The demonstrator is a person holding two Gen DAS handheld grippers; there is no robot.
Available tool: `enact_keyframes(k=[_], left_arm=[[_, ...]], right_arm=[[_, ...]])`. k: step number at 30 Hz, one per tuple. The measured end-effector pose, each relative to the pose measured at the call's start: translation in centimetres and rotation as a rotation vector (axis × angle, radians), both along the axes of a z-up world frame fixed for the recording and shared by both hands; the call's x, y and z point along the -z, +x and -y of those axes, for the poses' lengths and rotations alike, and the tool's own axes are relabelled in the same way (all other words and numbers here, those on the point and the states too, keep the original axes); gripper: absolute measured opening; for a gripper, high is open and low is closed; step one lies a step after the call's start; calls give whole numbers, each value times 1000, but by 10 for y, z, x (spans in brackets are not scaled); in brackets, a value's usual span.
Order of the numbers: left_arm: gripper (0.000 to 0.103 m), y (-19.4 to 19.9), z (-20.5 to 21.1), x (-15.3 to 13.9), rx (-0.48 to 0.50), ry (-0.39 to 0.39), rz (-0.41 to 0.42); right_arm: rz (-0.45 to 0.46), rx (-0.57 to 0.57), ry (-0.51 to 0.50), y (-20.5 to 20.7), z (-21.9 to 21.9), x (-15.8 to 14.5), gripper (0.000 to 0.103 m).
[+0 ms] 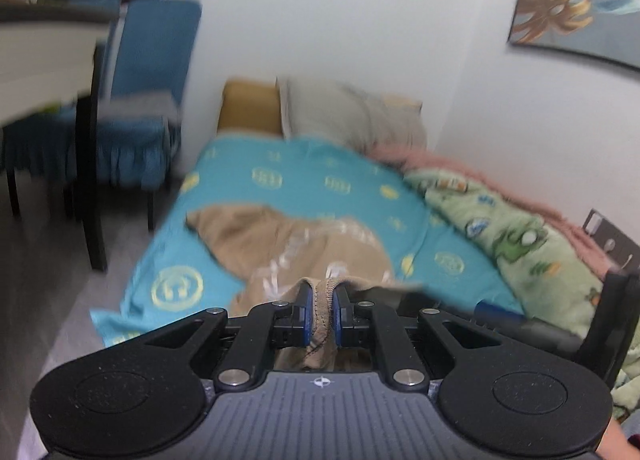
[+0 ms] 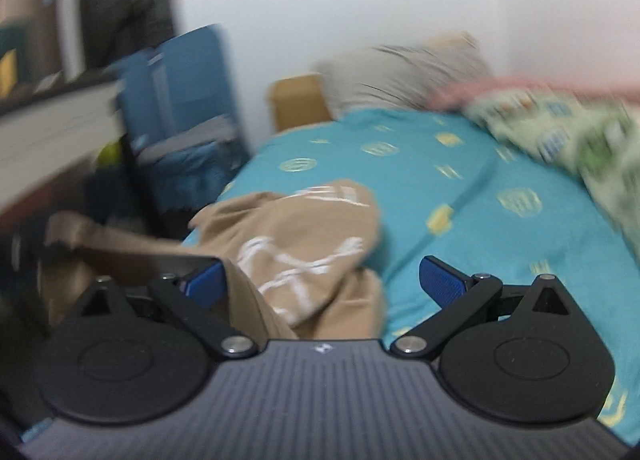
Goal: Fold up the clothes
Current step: 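Lift the T-shirt with the left tool while the right tool grasps another edge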
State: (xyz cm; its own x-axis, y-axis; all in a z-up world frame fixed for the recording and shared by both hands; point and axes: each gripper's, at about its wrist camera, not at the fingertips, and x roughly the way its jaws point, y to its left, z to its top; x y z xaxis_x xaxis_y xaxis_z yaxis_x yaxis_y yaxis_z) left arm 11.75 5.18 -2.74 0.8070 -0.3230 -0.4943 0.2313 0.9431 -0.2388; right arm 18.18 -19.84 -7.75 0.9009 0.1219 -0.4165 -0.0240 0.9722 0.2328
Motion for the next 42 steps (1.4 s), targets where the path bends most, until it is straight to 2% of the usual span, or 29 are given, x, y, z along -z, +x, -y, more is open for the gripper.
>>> enact_keyframes(k=[2,7,10,17,20,22,24,25,27,29,32,35,37,40,42], left_arm=[[11,5,2,4,20,-8,-6],[11,5,9,-1,49,-49,47],[11,1,10,-8,38,-74,69],[11,-9,1,-19,-2,-144,123],[11,-15,4,-24,12,-130,149],[11,-18,6,-25,29,-129,158],[11,-22,9,-26,40,-116,179],[11,-24,11,-26,46,-110,189],[11,-25,13,-26,53,-105,197],[11,-24,13,-25,49,-105,192],[11,-24,12,-23,40,-96,186],[11,-22,9,-22,28,-103,178],[11,-22,8,-22,20,-108,172],[11,-20,5,-21,7,-113,165],[11,-20,3,-21,0,-119,167]], right_arm=[[-31,31,70,7,14,5,103],[-197,-39,-78,24,-8,30,103],[-244,-97,-118,25,-18,40,103],[-184,-29,-236,5,-19,25,103],[-55,109,-283,-10,-7,6,103],[61,205,-251,-23,9,-10,103],[130,281,-207,-33,24,-20,103],[133,314,-190,-35,29,-22,103],[98,312,-140,-33,38,-18,103],[22,240,-91,-26,41,-9,103],[-8,171,-69,-27,31,-2,103],[68,43,-69,-40,7,-9,103],[109,-44,-82,-48,-9,-12,103],[96,-178,-131,-51,-33,-7,103],[56,-195,-219,-44,-46,2,103]])
